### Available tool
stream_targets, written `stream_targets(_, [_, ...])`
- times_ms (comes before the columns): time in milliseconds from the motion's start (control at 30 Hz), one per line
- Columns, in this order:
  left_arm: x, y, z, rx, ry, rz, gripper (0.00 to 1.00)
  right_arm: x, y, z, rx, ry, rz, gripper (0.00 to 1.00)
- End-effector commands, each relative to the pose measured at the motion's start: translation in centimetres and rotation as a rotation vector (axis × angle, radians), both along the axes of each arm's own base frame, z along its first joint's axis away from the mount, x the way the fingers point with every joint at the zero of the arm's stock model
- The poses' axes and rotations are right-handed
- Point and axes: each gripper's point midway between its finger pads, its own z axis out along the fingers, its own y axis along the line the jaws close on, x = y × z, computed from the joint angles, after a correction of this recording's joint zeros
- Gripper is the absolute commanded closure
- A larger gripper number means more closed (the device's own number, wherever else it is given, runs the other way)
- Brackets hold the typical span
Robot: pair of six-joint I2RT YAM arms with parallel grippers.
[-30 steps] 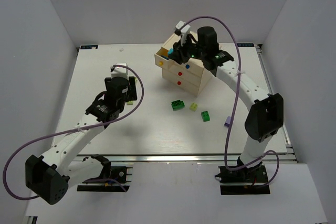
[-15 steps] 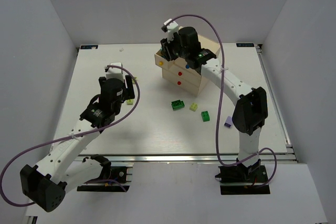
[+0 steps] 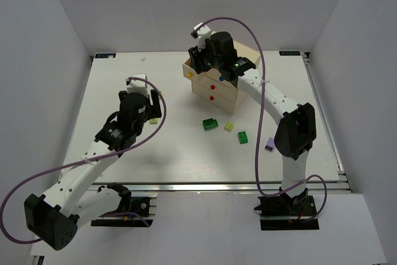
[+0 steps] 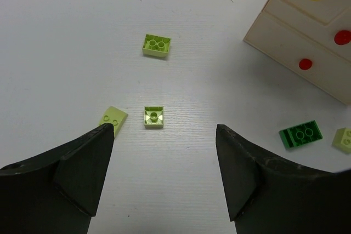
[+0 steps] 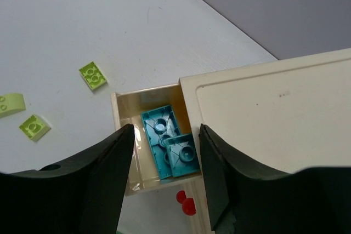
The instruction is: Sort the legos into containers by color
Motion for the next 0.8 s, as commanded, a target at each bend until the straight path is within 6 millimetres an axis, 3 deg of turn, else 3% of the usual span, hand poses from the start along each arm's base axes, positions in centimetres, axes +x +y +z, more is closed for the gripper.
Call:
stream_targets(0, [0.1, -1.1, 0.1, -0.035, -0.007, -0.045, 0.16, -0.1, 0.3, 2.6, 0.042, -0.033, 0.006, 0.43])
stream_targets(67, [0.1, -1.6, -0.1, -0.047, -0.002, -0.071, 0.17, -0.3, 0.2, 3.1, 0.052, -0.03, 0.009, 0.39])
stream_targets(133, [0.0, -2.4, -0.2, -0.07, 0.0, -0.107, 0.25, -0.6, 0.1, 3.7, 0.073, -0.025, 0.011, 0.39])
stream_targets(167, [0.2, -3.0, 0.1, -0.099, -0.012, -0.123, 0.34, -0.9, 0.1, 4.2, 0.086, -0.024, 0.02, 0.44])
stream_targets(200, [0.3, -3.6, 0.1, -0.118, -0.011, -0.142, 0.56, -1.4, -0.2, 5.6, 0.108, -0.041, 0.025, 0.5])
stream_targets(233, [0.4, -4.3, 0.4, -0.141, -0.015, -0.167, 0.66, -2.0, -0.2, 5.7, 0.118, -0.036, 0.045, 0.58])
stream_targets(267, [0.7, -5.9, 0.0, -0.186, 0.011, -0.221, 0.74, -2.5, -0.6, 6.3, 0.13, -0.044, 0.054, 0.83])
stream_targets(300, [1.1, -6.8, 0.5, -0.212, 0.013, -0.242, 0.83, -3.5, -1.1, 8.6, 0.162, -0.086, 0.068, 0.97])
stream_targets(333, [1.5, -7.6, 0.4, -0.23, 0.029, -0.257, 0.99, -4.3, -1.2, 9.2, 0.175, -0.091, 0.095, 1.0])
stream_targets(367, [2.1, -8.8, -0.9, -0.25, 0.082, -0.274, 1.0, -4.8, -1.9, 8.7, 0.167, -0.081, 0.098, 1.0])
stream_targets(400, [2.8, -9.0, -0.9, -0.264, 0.089, -0.269, 1.0, -6.6, -2.3, 10.7, 0.191, -0.113, 0.128, 1.0])
stream_targets(433, [3.5, -9.7, -0.3, -0.281, 0.087, -0.274, 1.0, -7.0, -3.1, 10.8, 0.187, -0.126, 0.144, 1.0])
stream_targets(467, [4.2, -10.1, -0.1, -0.304, 0.089, -0.274, 1.0, -7.8, -3.7, 9.0, 0.166, -0.097, 0.148, 1.0])
stream_targets(500, [5.0, -10.7, -1.4, -0.304, 0.127, -0.269, 1.0, -9.1, -5.2, 10.7, 0.179, -0.139, 0.149, 1.0])
stream_targets(533, [6.0, -10.9, -0.6, -0.321, 0.117, -0.262, 1.0, -9.8, -5.8, 10.6, 0.171, -0.152, 0.158, 1.0])
stream_targets(567, [6.7, -11.0, -0.8, -0.34, 0.128, -0.248, 1.0, -10.3, -6.8, 8.2, 0.136, -0.125, 0.141, 1.0])
stream_targets(600, [7.4, -11.6, -2.1, -0.337, 0.167, -0.248, 1.0, -11.3, -8.4, 9.6, 0.151, -0.173, 0.121, 1.0])
stream_targets(700, [8.9, -12.8, -1.2, -0.367, 0.155, -0.257, 1.0, -11.7, -11.6, 8.5, 0.126, -0.207, 0.038, 1.0])
stream_targets(767, [10.0, -13.0, -1.0, -0.375, 0.152, -0.251, 1.0, -11.5, -12.7, 7.8, 0.111, -0.21, 0.011, 1.0])
